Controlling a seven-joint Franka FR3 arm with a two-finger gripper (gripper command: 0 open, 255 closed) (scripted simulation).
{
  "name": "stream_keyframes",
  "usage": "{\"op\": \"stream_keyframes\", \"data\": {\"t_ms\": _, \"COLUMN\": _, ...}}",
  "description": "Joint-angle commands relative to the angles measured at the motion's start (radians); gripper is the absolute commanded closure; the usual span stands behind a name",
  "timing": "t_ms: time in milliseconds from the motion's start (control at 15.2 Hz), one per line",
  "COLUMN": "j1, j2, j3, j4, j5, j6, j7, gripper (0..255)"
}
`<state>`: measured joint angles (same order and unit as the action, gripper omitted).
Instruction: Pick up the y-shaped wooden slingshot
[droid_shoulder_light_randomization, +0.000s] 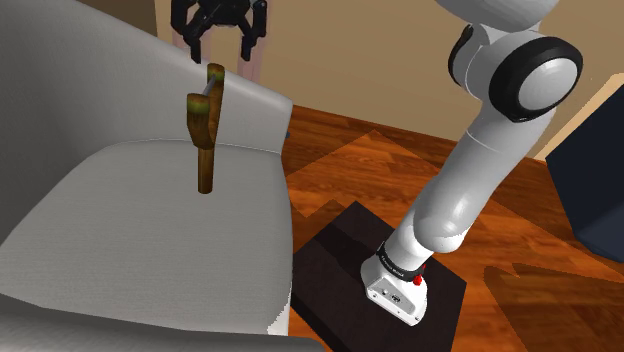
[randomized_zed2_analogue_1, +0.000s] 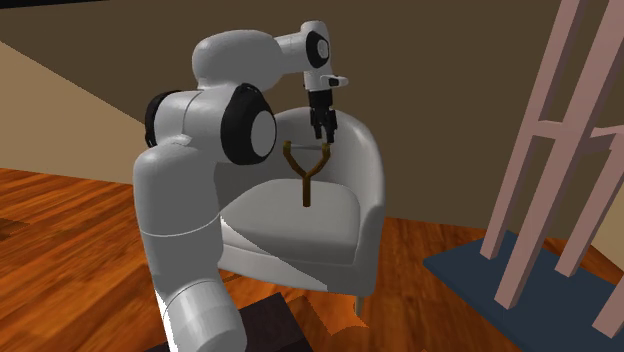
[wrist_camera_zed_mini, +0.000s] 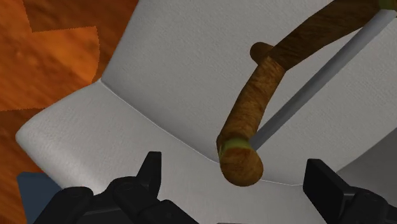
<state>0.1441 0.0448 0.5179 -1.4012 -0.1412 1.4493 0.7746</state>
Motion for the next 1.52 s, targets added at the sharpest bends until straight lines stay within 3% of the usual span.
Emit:
{"op": "stream_keyframes", "data": {"t_ms": 0, "j1": 0.006, "j2": 0.013, "j3": 0.005, "j4": 0.002, "j5": -0.008, "j6": 0.008, "j7": 0.013, "gripper": 0}}
{"op": "stream_keyframes", "data": {"t_ms": 462, "j1": -0.004, "j2": -0.022, "j3": -0.002, "j4": -0.115, "j5": 0.011, "j6": 0.095, "j7": 0.010, "gripper": 0}}
{"op": "stream_keyframes", "data": {"t_ms": 528, "j1": -0.003, "j2": -0.023, "j3": -0.002, "j4": -0.117, "j5": 0.012, "j6": 0.096, "j7": 0.011, "gripper": 255}}
{"op": "stream_keyframes", "data": {"t_ms": 1122, "j1": -0.004, "j2": -0.022, "j3": -0.002, "j4": -0.115, "j5": 0.011, "j6": 0.095, "j7": 0.010, "gripper": 255}}
{"op": "stream_keyframes", "data": {"t_ms": 1452, "j1": 0.005, "j2": 0.009, "j3": 0.004, "j4": -0.011, "j5": -0.005, "j6": 0.017, "j7": 0.012, "gripper": 255}}
